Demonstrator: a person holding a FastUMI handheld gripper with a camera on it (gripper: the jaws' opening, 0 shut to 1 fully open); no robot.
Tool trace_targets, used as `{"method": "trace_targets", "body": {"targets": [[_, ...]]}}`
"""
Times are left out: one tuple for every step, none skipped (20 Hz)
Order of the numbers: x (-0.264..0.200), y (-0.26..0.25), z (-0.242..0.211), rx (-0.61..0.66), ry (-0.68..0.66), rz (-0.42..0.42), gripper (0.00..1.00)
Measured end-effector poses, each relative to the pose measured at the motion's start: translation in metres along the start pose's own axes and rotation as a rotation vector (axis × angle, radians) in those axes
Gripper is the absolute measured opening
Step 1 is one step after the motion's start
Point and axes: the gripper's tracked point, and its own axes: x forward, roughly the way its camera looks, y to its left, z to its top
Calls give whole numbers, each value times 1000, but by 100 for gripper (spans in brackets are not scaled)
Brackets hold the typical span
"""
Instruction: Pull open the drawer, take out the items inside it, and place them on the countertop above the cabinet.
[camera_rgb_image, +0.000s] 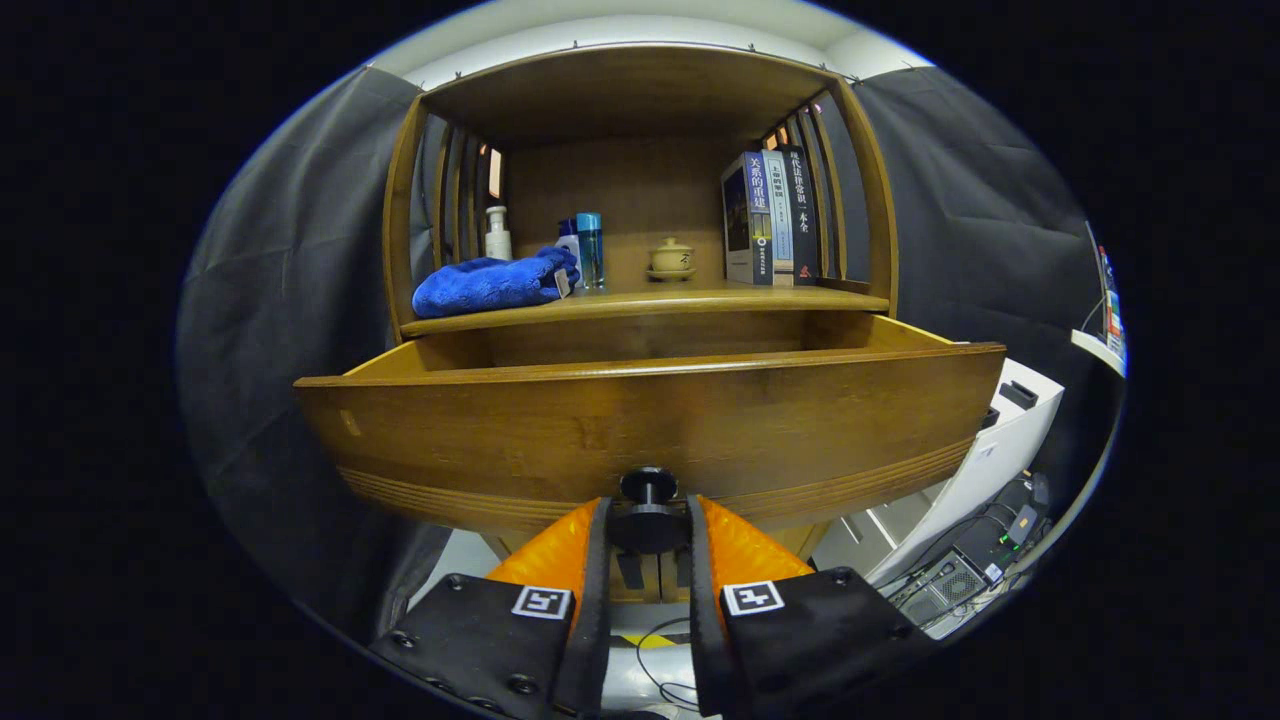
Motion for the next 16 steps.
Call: {"method": "trace_targets", "body": {"targets": [[-3, 0, -2, 4, 6, -1, 42], [-7, 1, -3, 6, 12, 0, 42], [-10, 1, -5, 5, 16, 1, 42], [-13, 1, -6, -2, 18, 3, 42], [-16, 1, -8, -8, 21, 5, 42], [-19, 1, -9, -15, 22, 8, 42], [-23, 1, -11, -17, 25, 12, 42], [-27, 2, -13, -17, 27, 16, 42], [-30, 2, -15, -14, 35, 21, 42], [-32, 2, -17, -12, 43, 25, 42], [-36, 3, -19, -12, 55, 27, 42], [-41, 2, -21, -18, 64, 28, 42], [-46, 3, -23, -27, 70, 34, 42], [-54, 2, -24, -14, 78, 26, 42], [-45, 3, -25, -8, 74, 28, 33], [-51, 3, -25, -5, 76, 27, 33]]}}
